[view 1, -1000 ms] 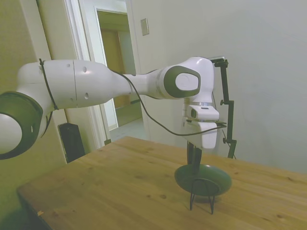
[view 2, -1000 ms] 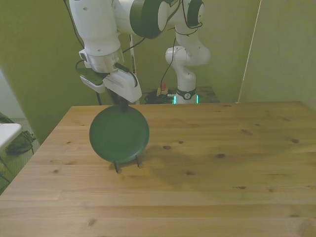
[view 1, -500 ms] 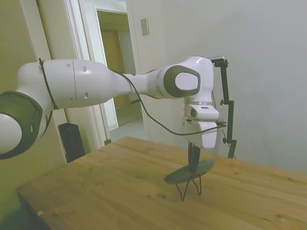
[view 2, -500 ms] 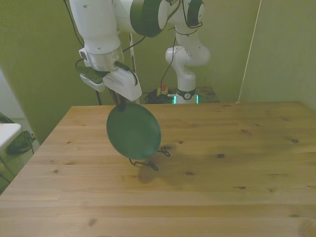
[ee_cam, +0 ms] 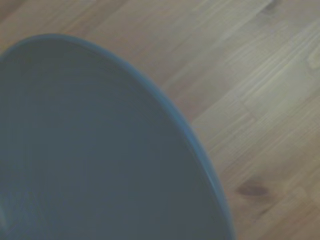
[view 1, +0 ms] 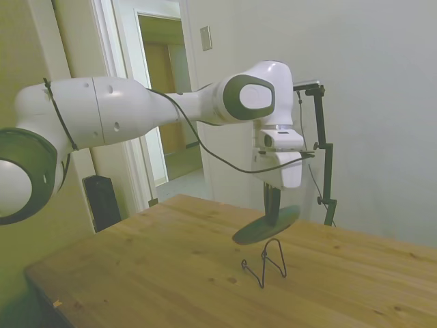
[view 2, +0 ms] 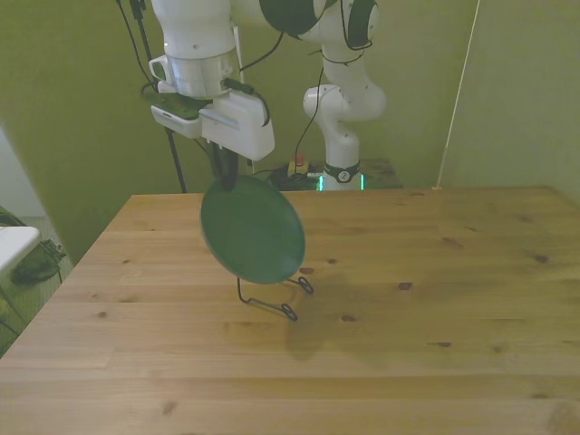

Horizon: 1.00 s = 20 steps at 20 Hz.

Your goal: Unload the plate

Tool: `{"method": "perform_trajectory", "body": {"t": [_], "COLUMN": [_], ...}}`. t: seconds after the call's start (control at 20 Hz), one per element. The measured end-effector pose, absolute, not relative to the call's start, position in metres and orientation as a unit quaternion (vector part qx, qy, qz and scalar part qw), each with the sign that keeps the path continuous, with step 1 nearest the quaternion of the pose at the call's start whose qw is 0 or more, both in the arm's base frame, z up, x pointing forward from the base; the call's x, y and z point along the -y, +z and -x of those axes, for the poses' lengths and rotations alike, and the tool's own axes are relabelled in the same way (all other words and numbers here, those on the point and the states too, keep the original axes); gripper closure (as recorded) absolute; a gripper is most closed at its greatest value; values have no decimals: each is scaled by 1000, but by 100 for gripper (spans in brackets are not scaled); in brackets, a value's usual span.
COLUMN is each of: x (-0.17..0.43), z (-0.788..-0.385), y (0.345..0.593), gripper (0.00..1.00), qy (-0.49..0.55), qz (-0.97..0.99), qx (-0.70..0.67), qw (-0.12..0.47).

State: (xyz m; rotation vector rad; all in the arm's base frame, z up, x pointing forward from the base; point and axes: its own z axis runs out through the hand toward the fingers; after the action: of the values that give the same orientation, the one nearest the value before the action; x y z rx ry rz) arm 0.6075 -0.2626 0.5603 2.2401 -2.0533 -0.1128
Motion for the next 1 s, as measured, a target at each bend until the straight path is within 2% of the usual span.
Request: {"method": "perform_trajectory", "body": {"t": [0.25,0.4,0.5,0.75,1.0], "x": [191,155,136,120,140], "z": [-632,-651,-663,-680,-688], "y": [585,578,558,487,436], "gripper": [100,100,100,100,100], "qy": [-11,15,27,3,-29], "qz": [-786,-809,-821,-819,-803], "qx": [618,583,561,533,539], "qw": [-9,-65,-105,-213,-251]}}
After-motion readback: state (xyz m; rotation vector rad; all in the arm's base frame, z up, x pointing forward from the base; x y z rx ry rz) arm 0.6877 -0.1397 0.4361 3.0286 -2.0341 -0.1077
